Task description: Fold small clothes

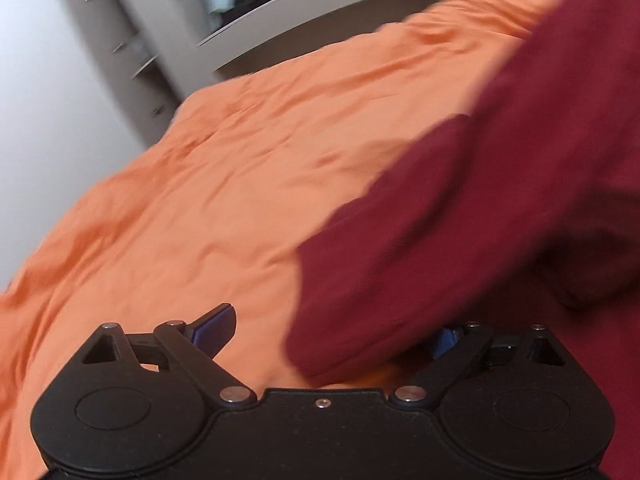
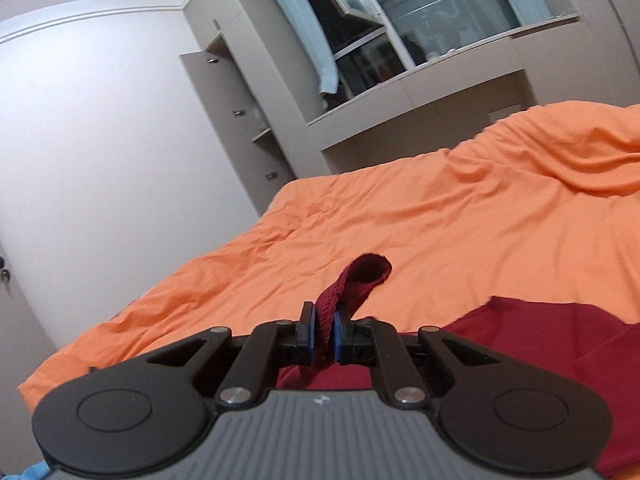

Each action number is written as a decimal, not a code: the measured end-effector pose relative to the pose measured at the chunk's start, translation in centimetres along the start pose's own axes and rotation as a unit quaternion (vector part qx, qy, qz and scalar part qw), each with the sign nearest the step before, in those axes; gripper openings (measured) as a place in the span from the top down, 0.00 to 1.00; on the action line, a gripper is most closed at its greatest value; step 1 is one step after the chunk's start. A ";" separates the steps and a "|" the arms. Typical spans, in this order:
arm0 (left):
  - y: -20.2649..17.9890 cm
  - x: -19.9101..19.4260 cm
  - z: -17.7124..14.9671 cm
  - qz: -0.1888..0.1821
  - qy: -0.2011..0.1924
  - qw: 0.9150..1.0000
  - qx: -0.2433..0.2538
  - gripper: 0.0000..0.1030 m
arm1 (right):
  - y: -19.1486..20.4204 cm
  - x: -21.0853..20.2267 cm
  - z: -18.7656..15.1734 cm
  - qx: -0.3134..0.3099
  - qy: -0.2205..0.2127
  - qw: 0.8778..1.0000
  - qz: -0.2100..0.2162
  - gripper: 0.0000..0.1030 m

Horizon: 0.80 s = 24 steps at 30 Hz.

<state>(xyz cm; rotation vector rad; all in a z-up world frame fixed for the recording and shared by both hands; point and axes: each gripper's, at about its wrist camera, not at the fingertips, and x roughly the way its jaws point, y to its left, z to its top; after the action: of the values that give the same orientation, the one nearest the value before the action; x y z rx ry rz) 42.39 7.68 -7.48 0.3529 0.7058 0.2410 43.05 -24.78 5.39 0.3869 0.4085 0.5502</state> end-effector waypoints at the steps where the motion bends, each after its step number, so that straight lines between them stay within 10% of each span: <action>1: 1.1 0.3 0.0 0.000 0.005 1.000 -0.029 0.07 | -0.5 -0.1 -0.2 0.003 -0.001 1.000 -0.007 0.90; 8: 6.9 1.9 -1.0 0.006 0.039 0.982 -0.186 0.06 | -3.6 0.0 -2.3 0.028 0.030 0.999 -0.029 0.91; 15: 6.4 1.2 -1.0 0.022 0.037 0.984 -0.172 0.06 | -4.2 0.2 -4.5 0.007 0.086 0.994 -0.062 0.91; 24: 7.5 0.0 -2.0 -0.097 0.080 0.979 -0.158 0.01 | -4.3 0.7 -7.3 -0.016 0.153 0.983 -0.101 0.90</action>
<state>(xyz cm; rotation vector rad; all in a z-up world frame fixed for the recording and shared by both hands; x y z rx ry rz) 40.34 14.99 -6.00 -0.0402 0.8397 0.1923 41.97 -26.00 -2.91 0.2255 0.7267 0.4168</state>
